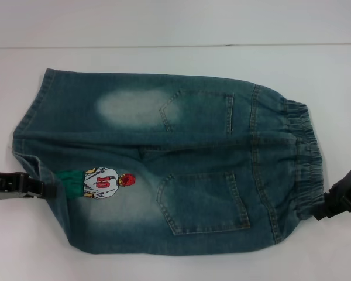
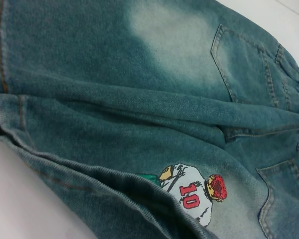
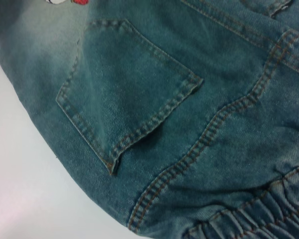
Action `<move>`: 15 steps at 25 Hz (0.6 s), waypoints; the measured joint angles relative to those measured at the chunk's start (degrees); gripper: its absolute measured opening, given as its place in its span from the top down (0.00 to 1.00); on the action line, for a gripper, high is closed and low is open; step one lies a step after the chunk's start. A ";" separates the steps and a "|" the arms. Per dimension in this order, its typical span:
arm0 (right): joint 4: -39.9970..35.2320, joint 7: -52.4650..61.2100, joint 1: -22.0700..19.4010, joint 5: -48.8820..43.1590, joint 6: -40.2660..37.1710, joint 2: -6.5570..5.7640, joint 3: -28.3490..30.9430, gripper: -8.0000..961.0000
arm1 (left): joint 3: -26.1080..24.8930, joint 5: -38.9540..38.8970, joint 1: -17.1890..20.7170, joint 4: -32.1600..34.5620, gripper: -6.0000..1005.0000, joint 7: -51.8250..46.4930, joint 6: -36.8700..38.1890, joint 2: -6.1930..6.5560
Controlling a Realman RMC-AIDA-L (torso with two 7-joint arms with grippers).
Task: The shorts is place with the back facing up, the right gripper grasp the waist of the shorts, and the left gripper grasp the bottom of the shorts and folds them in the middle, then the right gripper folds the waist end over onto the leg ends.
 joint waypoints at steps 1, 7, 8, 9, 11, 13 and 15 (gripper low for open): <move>0.00 0.00 0.01 -0.02 0.01 0.00 -0.17 0.42 | 0.00 0.00 -0.02 -0.01 0.92 0.05 -0.07 0.00; 0.00 0.04 0.05 -0.28 0.10 -0.05 -1.06 0.68 | 0.00 0.00 -0.01 -0.07 0.92 0.40 -0.11 0.00; -0.02 0.08 0.05 -0.58 0.27 0.01 -1.16 0.73 | 0.00 0.00 0.01 -0.07 0.92 0.43 -0.11 0.00; -0.04 0.10 0.05 -0.96 0.54 0.14 -1.21 0.76 | 0.00 0.00 0.03 -0.07 0.92 0.45 -0.11 0.00; -0.16 0.10 -0.03 -1.47 1.06 0.35 -1.23 0.82 | 0.00 0.00 0.05 -0.07 0.92 0.50 -0.11 0.00; -0.33 0.05 -0.24 -1.45 1.34 0.42 -1.18 0.88 | -0.03 -0.01 0.06 -0.07 0.92 0.53 0.00 0.00; -0.52 -0.07 -0.41 -1.02 1.33 0.45 -0.79 0.91 | -0.16 -0.11 0.06 -0.06 0.92 0.57 0.17 0.00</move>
